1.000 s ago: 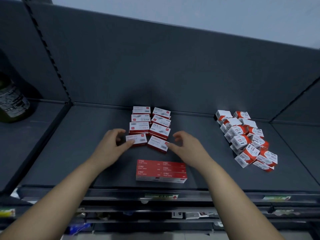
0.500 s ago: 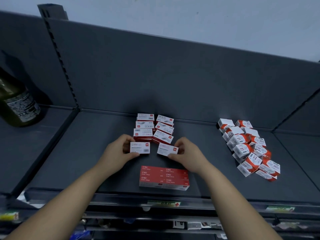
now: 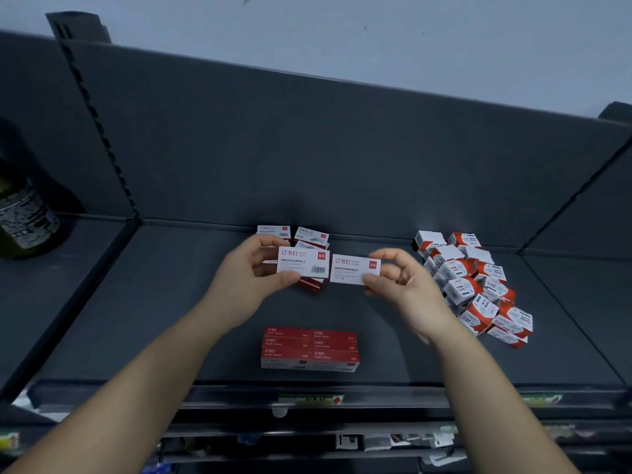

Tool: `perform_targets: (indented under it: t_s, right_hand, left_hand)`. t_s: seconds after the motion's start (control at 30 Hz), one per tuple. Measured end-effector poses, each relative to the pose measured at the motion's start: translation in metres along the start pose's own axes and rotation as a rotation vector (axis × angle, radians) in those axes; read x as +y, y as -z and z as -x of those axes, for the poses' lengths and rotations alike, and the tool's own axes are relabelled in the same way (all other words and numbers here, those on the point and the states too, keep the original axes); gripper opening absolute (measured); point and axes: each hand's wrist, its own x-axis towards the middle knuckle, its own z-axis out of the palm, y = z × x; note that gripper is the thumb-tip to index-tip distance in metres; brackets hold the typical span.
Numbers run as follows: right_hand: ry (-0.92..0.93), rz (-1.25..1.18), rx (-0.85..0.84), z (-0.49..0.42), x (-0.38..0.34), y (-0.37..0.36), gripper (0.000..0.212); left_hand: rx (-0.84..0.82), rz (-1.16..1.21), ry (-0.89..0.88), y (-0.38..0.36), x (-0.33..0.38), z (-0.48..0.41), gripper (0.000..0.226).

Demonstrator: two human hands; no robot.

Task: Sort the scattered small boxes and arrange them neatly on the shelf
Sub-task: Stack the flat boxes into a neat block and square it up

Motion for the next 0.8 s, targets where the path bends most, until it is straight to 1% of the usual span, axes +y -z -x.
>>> perform_targets:
  t_s: [0.1,0.17,0.23,0.27,0.37,0.4,0.53,0.63,0.7,0.8]
  right_hand:
    - [0.053,-0.03,-0.008,0.006,-0.009,-0.002,0.04]
    - [0.082,-0.056,-0.021,0.011,-0.013,-0.002,0.053]
    - [0.094,-0.067,-0.03,0.015,-0.017,-0.002,0.059]
    - [0.098,-0.065,-0.034,0.016,-0.019,-0.002,0.057]
    - [0.102,-0.05,-0.025,0.019,-0.024,-0.004,0.037]
    - [0.102,-0.041,-0.025,0.019,-0.025,-0.005,0.034]
    - [0.096,0.017,-0.044,0.018,-0.022,-0.009,0.029]
    - [0.07,0.091,-0.045,0.015,-0.016,-0.011,0.029]
    - [0.067,0.182,-0.047,0.012,-0.01,-0.013,0.03]
    - [0.03,0.4,-0.023,0.005,0.005,-0.014,0.024]
  left_hand:
    - [0.01,0.069,-0.008,-0.007,0.008,0.004,0.039]
    - [0.003,0.092,-0.015,-0.009,0.012,0.007,0.038]
    - [-0.009,0.105,-0.021,-0.01,0.016,0.009,0.038]
    - [-0.013,0.109,-0.023,-0.01,0.018,0.01,0.038]
    - [-0.02,0.1,-0.036,-0.01,0.022,0.012,0.037]
    - [-0.023,0.094,-0.041,-0.011,0.022,0.013,0.037]
    - [-0.022,0.072,-0.04,-0.011,0.021,0.013,0.037]
    - [-0.015,0.05,-0.028,-0.009,0.017,0.012,0.037]
    - [-0.028,0.027,-0.007,-0.006,0.011,0.011,0.037]
    - [-0.138,-0.082,0.092,-0.001,-0.006,0.006,0.034]
